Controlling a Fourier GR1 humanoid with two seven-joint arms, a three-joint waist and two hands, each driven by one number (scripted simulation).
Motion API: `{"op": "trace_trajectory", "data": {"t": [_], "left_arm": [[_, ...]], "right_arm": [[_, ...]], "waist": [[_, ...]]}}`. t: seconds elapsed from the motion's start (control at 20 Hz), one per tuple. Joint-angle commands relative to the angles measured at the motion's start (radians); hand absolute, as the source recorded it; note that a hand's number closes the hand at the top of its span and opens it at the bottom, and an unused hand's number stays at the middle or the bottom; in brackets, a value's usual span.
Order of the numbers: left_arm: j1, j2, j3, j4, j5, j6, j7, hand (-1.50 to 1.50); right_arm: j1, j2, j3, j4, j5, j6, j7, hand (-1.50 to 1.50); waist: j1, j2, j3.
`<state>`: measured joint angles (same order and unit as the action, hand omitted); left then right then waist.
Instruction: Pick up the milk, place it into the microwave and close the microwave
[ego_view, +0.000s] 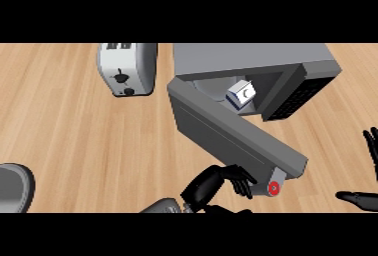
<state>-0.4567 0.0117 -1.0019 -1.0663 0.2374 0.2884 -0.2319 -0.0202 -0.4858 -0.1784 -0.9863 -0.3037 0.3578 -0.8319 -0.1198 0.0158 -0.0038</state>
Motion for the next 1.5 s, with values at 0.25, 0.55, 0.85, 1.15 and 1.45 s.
{"op": "trace_trajectory", "data": {"t": [0.25, 0.55, 0.85, 1.15, 1.45], "left_arm": [[-0.203, -0.011, -0.008, 0.028, 0.156, 0.127, 0.019, 1.50], [-0.323, -0.010, 0.032, 0.071, 0.192, 0.192, -0.012, 1.50], [-0.432, -0.011, 0.073, 0.138, 0.252, 0.217, -0.020, 1.50], [-0.529, -0.011, 0.101, 0.199, 0.298, 0.237, -0.014, 1.50], [-0.598, -0.011, 0.123, 0.252, 0.346, 0.244, -0.014, 1.50]], "right_arm": [[-0.034, -0.017, 0.034, -0.093, -0.053, 0.099, 0.027, -1.50], [-0.060, -0.045, 0.070, -0.134, -0.053, 0.110, 0.082, -1.50], [-0.090, -0.051, 0.070, -0.168, -0.079, 0.106, 0.096, -1.50], [-0.156, -0.068, 0.082, -0.199, -0.116, 0.139, 0.136, -1.50], [-0.189, -0.085, 0.090, -0.218, -0.148, 0.166, 0.172, -1.50]], "waist": [[-0.077, 0.011, 0.000], [-0.132, 0.024, -0.002], [-0.183, 0.041, 0.003], [-0.209, 0.059, 0.005], [-0.244, 0.071, 0.006]]}}
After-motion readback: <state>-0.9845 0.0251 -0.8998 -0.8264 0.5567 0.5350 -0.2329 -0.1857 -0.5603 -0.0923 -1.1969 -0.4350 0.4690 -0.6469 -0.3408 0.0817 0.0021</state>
